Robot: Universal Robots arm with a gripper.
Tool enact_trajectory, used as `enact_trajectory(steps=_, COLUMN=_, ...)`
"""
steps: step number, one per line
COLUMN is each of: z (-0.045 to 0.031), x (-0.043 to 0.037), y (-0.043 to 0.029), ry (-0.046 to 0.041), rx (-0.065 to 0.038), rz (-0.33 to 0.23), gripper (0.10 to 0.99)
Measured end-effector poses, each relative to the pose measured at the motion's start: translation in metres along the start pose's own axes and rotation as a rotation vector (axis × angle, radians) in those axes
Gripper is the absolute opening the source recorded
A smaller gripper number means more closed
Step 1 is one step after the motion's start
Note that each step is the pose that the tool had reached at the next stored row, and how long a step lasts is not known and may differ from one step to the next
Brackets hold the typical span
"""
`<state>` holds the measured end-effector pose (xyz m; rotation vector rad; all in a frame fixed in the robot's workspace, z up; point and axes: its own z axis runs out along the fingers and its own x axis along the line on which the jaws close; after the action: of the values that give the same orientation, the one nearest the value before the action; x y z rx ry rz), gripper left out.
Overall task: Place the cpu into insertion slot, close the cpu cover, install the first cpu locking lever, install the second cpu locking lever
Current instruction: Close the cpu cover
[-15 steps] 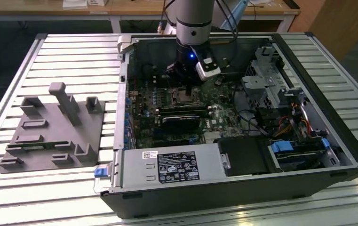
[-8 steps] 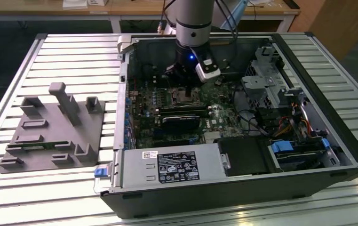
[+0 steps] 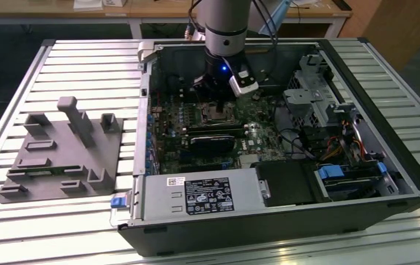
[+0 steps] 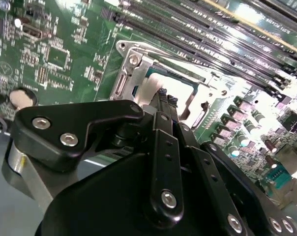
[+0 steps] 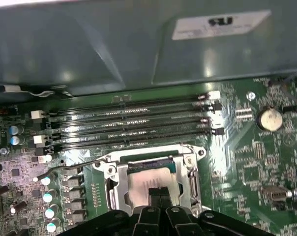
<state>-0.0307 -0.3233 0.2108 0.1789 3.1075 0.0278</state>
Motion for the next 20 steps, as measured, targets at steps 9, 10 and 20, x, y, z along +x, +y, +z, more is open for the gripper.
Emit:
enact_trajectory(steps=9, z=0.0015, x=0.0044, y=-0.0029, ry=-0.009, rx=-0.011, rz=-0.057, gripper=0.106)
enact_trajectory(steps=10, z=0.0016, x=0.0053, y=-0.003, ry=-0.009, rx=-0.011, rz=-0.057, gripper=0.106)
enact_trajectory(steps=20, z=0.0016, x=0.022, y=-0.005, ry=-0.0117, rx=-0.012, rz=-0.057, gripper=0.106)
